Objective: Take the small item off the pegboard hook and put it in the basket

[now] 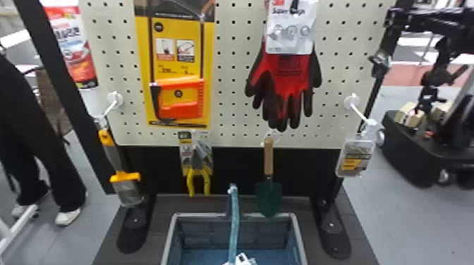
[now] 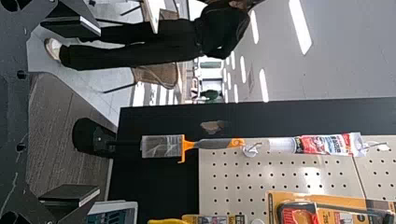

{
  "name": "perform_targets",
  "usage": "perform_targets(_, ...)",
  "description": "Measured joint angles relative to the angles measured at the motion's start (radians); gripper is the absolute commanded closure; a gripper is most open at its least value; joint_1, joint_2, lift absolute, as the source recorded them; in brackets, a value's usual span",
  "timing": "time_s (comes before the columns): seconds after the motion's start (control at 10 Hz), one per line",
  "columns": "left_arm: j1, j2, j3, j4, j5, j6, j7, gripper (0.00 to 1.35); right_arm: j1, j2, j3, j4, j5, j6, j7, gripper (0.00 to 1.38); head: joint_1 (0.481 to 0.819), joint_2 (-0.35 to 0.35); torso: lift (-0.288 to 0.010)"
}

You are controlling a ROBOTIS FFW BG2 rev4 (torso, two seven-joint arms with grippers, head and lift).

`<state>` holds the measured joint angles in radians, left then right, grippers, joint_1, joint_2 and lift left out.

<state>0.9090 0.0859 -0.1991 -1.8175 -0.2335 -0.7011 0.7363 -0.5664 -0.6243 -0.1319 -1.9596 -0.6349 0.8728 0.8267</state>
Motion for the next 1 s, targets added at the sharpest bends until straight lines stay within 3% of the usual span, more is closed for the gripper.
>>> perform_targets(1.0, 0.002, 0.000, 0.001, 0.000, -0.001, 0.000, 0.000, 0.12, 0.006, 0.000, -0.023, -0.035, -0.012, -0.003, -0.013, 1.27, 0.549, 0.000, -0.100)
